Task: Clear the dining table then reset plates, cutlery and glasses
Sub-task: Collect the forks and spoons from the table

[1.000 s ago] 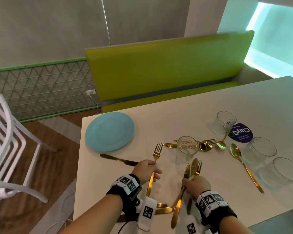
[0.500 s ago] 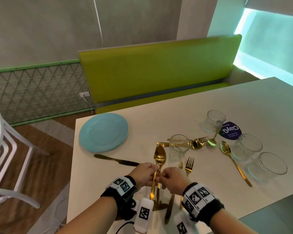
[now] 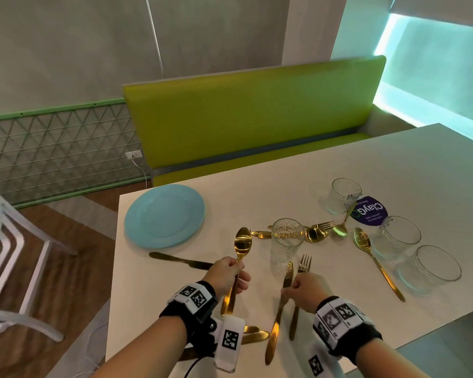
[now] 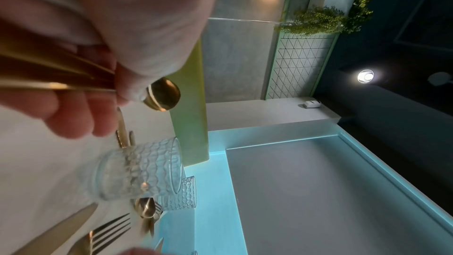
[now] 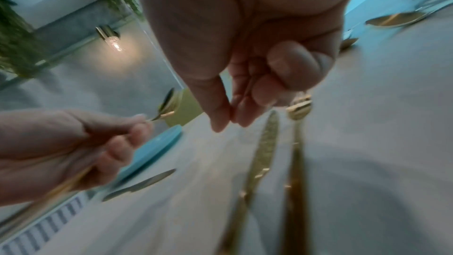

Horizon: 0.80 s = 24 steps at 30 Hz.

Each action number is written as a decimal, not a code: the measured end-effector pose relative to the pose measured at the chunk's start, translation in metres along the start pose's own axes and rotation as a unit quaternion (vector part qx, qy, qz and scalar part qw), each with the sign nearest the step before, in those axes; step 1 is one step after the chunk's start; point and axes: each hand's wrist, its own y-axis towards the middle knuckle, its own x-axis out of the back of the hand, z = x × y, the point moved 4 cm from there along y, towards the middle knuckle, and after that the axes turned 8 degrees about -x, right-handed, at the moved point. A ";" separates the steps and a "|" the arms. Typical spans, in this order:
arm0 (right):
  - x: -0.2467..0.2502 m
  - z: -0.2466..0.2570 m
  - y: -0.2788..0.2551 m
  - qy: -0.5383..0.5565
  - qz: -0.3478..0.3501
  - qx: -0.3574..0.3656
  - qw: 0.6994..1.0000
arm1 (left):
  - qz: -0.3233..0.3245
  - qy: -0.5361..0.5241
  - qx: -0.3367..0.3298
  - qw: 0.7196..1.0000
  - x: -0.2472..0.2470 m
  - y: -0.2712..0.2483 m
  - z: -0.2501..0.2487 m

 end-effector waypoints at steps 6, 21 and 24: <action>-0.002 -0.048 0.015 0.015 -0.016 -0.130 0.991 | -0.015 -0.003 0.001 1.000 0.004 0.006 -0.003; -0.020 -0.049 0.030 0.061 -0.019 -0.151 0.986 | -0.034 -0.028 -0.037 0.998 -0.007 0.011 -0.022; -0.016 -0.051 0.028 0.068 -0.026 -0.146 0.987 | -0.035 -0.036 -0.042 0.998 -0.008 0.010 -0.025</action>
